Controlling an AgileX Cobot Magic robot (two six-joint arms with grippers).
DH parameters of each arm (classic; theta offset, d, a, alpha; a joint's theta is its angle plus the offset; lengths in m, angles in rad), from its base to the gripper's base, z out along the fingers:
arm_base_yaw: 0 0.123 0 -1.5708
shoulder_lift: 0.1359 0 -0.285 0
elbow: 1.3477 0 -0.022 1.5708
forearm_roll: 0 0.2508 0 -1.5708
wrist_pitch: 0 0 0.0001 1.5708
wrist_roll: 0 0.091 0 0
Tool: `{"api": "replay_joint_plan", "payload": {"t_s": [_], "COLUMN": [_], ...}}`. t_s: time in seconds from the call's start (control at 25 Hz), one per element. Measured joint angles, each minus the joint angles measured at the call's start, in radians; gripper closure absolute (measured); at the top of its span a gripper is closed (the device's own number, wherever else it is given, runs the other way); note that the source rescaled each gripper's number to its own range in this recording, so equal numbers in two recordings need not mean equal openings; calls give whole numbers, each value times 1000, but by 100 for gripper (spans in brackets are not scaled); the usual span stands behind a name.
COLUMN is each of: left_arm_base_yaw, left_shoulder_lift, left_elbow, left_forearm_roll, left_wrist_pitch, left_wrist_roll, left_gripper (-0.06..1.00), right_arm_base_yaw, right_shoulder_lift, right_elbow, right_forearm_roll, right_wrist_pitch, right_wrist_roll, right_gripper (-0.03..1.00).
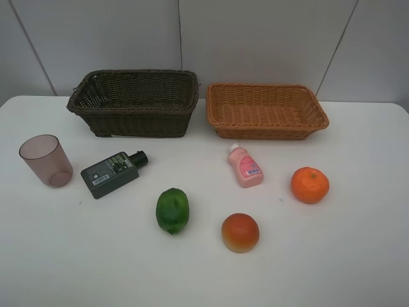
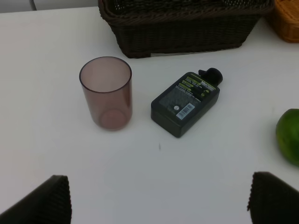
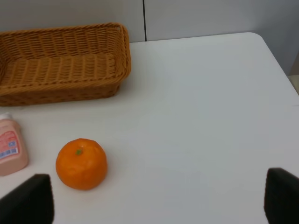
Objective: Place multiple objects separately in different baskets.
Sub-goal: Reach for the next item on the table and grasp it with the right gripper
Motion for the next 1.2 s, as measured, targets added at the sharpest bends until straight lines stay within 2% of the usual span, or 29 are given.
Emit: {"api": "replay_joint_plan", "payload": {"t_s": [1.2], "left_arm_base_yaw": [11], "left_shoulder_lift": [0], "left_elbow": [0], "left_forearm_roll": [0], "left_wrist_pitch": [0], "left_wrist_roll": [0], "left_gripper": [-4], "right_arm_base_yaw": [0], "right_shoulder_lift": [0], "right_elbow": [0], "right_forearm_roll": [0], "right_wrist_pitch": [0], "right_wrist_roll": [0], "right_gripper": [3]}}
